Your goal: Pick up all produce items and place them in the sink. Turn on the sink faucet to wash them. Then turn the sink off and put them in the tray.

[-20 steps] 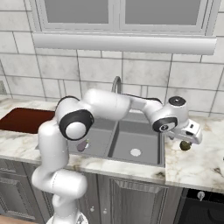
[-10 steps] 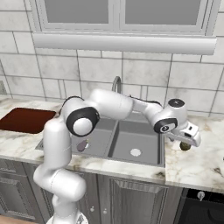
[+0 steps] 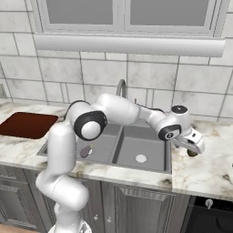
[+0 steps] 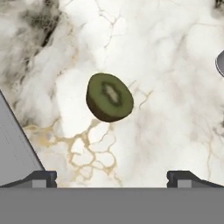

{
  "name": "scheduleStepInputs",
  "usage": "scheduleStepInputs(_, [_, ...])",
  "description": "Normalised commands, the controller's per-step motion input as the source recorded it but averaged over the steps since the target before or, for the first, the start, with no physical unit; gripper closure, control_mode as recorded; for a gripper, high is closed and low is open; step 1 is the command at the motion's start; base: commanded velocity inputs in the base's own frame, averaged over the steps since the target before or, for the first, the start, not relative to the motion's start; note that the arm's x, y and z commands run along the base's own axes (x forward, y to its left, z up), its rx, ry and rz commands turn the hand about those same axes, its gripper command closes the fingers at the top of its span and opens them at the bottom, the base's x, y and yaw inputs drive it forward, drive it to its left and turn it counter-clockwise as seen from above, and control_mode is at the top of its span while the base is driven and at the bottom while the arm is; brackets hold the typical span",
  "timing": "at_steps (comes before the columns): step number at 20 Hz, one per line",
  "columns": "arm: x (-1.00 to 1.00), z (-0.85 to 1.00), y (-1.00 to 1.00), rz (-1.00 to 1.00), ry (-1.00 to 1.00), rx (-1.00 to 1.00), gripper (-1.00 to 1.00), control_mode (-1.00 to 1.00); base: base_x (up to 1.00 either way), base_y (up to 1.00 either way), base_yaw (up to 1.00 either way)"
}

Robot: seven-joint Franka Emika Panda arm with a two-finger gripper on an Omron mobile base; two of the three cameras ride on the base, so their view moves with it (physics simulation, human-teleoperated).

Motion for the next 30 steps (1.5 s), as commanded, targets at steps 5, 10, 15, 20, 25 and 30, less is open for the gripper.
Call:
scheduleStepInputs(5, [0.27, -0.04, 0.00, -0.03, 0.05, 0.00, -1.00, -1.00, 0.00, 0.00, 0.00])
scheduleStepInputs(10, [0.31, 0.00, -0.08, 0.00, 0.09, 0.00, -1.00, -1.00, 0.00, 0.00, 0.00])
scheduleStepInputs(15, [0.22, -0.02, -0.14, 0.00, 0.08, 0.00, -1.00, -1.00, 0.00, 0.00, 0.00])
scheduleStepInputs(20, [0.13, -0.08, -0.21, 0.00, 0.07, 0.00, -1.00, -1.00, 0.00, 0.00, 0.00])
scheduleStepInputs(25, [0.10, -0.12, -0.19, 0.00, 0.07, 0.00, -1.00, -1.00, 0.00, 0.00, 0.00])
scheduleStepInputs(30, [0.06, -0.18, -0.14, 0.00, 0.06, 0.00, -1.00, -1.00, 0.00, 0.00, 0.00])
